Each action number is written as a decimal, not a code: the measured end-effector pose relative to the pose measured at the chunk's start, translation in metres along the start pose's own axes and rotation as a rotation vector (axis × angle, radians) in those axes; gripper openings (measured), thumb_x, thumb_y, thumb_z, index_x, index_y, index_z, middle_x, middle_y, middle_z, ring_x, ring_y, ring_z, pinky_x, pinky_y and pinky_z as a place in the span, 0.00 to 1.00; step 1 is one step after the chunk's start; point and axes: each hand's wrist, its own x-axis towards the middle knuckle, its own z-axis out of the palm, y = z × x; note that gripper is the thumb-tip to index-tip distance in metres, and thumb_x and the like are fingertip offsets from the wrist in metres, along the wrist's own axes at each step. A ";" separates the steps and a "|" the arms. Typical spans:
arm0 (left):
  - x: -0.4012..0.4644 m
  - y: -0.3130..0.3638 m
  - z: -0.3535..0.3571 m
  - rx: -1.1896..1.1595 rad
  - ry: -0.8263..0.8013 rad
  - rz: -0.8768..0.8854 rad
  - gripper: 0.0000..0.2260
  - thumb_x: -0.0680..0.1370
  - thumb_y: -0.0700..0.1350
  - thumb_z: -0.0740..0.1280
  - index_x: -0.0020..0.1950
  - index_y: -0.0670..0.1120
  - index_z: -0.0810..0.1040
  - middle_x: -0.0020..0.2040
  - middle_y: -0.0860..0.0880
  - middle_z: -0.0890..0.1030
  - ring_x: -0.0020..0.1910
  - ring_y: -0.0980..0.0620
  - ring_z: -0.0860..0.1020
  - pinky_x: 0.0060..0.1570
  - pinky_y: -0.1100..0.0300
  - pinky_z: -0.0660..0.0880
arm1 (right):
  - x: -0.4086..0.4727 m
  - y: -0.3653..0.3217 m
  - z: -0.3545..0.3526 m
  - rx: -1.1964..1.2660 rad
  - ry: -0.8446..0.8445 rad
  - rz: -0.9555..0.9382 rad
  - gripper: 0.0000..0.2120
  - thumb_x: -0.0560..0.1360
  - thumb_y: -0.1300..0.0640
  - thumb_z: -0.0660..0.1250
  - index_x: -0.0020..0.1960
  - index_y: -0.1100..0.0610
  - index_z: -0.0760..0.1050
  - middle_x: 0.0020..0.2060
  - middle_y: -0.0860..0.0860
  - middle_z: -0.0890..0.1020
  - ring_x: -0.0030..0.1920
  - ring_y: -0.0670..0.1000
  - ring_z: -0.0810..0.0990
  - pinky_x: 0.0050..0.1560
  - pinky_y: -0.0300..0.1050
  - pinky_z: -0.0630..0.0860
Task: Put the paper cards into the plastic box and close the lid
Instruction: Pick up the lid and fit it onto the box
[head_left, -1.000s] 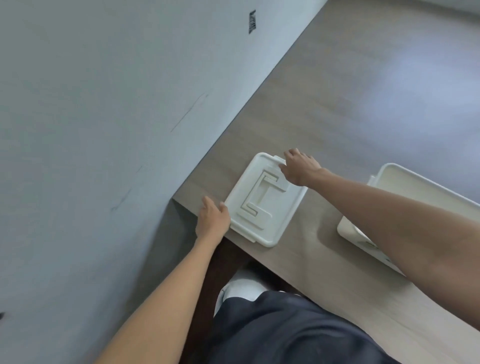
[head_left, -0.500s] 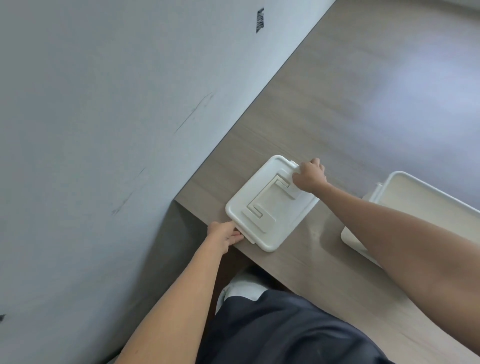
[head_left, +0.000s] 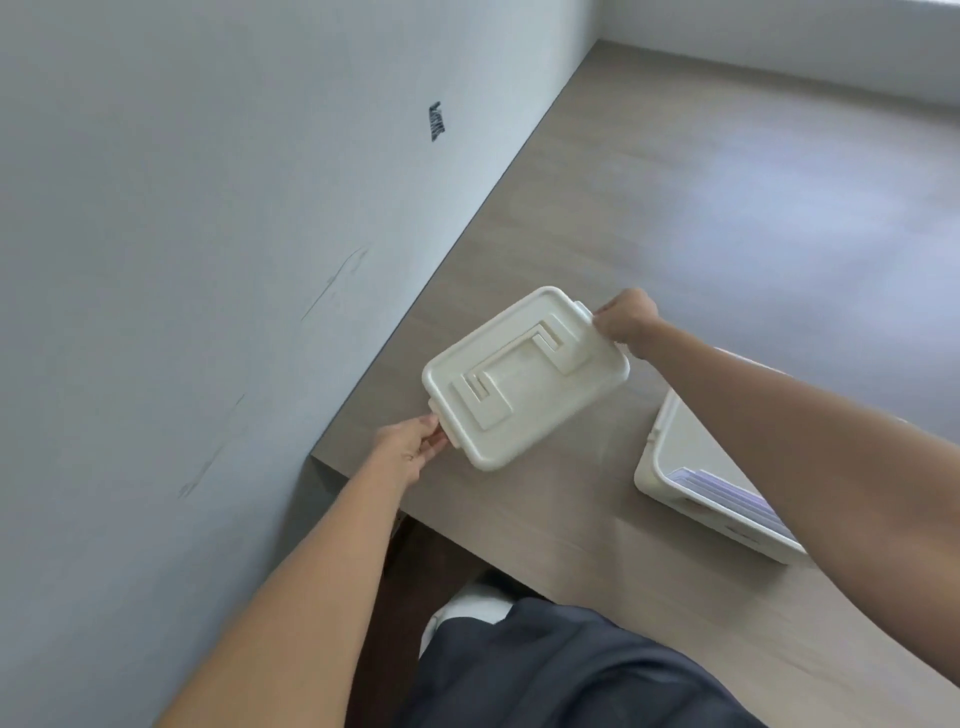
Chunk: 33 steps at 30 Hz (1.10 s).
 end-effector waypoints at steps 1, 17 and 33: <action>0.000 0.009 0.009 0.007 -0.026 0.035 0.02 0.77 0.30 0.67 0.46 0.34 0.78 0.41 0.40 0.82 0.41 0.46 0.81 0.55 0.49 0.78 | -0.002 0.002 -0.013 0.017 0.015 0.008 0.14 0.66 0.62 0.66 0.48 0.67 0.82 0.36 0.55 0.77 0.35 0.53 0.74 0.35 0.43 0.72; -0.045 0.061 0.178 0.347 -0.501 0.260 0.02 0.76 0.31 0.69 0.48 0.35 0.78 0.29 0.46 0.84 0.28 0.54 0.84 0.31 0.61 0.82 | -0.105 0.113 -0.195 0.349 0.216 0.118 0.11 0.75 0.62 0.71 0.56 0.65 0.82 0.39 0.54 0.83 0.36 0.48 0.81 0.46 0.42 0.79; -0.071 -0.040 0.229 0.715 -0.546 0.285 0.04 0.75 0.38 0.73 0.43 0.38 0.80 0.30 0.47 0.83 0.27 0.54 0.81 0.32 0.63 0.81 | -0.184 0.253 -0.195 0.430 0.383 0.263 0.17 0.76 0.50 0.71 0.52 0.66 0.80 0.42 0.59 0.84 0.39 0.53 0.81 0.35 0.41 0.76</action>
